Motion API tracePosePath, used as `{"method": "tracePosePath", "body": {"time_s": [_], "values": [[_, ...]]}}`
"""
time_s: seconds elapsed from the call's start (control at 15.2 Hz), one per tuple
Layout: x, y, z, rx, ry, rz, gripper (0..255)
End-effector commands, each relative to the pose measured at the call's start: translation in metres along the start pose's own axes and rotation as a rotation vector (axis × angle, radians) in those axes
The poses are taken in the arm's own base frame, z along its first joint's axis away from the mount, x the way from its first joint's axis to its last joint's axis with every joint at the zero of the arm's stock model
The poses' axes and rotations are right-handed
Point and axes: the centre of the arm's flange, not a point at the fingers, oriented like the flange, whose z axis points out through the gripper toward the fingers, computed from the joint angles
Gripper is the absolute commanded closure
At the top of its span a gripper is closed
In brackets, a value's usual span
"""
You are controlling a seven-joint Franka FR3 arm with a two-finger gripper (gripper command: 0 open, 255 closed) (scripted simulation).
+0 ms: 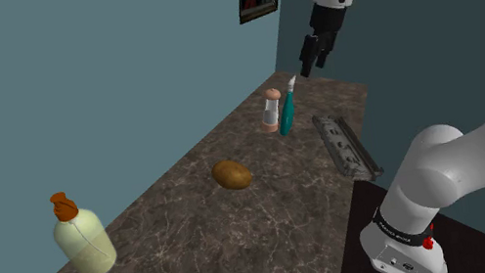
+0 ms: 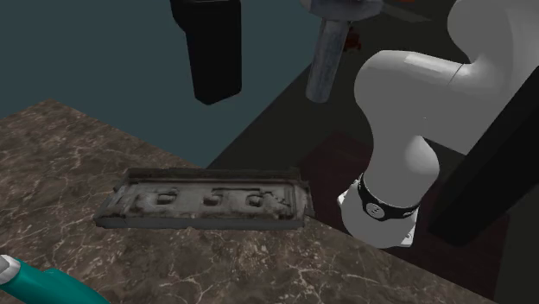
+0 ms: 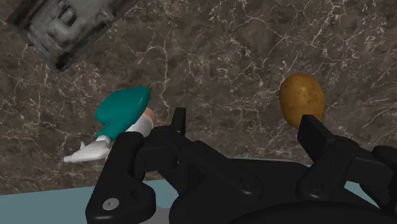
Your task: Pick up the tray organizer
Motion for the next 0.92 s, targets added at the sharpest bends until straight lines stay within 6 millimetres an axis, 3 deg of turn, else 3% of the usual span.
{"method": "tracePosePath", "body": {"time_s": [0.0,0.4,0.86], "values": [[0.000,0.000,0.000,0.000,0.000,0.000,0],[-0.004,0.042,0.067,-0.006,-0.027,0.244,0],[-0.024,0.087,0.144,-0.013,-0.060,0.530,0]]}}
